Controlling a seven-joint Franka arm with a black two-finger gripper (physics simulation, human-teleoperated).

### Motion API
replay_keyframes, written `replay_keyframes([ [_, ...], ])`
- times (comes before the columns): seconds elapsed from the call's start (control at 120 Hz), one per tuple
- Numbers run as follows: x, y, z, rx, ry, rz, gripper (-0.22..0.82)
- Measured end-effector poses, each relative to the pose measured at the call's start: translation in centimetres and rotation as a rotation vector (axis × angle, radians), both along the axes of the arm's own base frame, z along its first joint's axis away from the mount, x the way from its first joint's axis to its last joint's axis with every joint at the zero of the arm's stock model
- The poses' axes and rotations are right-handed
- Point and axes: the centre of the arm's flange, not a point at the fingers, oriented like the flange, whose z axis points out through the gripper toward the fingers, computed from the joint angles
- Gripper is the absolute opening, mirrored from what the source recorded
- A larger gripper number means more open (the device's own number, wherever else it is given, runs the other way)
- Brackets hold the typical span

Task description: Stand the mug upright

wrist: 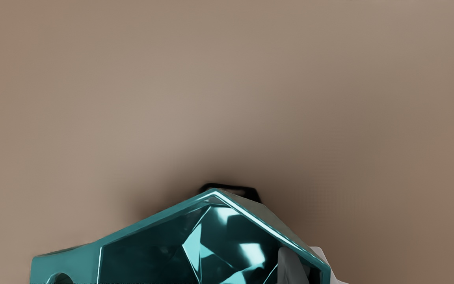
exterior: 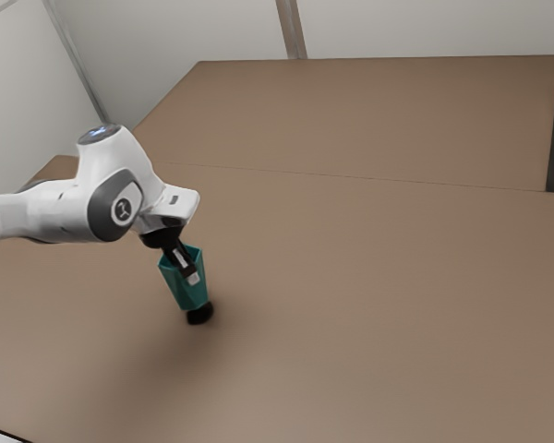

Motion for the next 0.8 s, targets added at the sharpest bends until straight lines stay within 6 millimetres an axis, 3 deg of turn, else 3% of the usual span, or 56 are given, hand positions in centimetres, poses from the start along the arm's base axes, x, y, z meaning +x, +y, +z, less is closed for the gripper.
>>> replay_keyframes([
  [0.392,1.3,-0.1,-1.3,-0.003,0.010,0.309,-0.18],
  [0.8,2.6,-0.4,-2.4,-0.025,-0.030,0.485,-0.18],
])
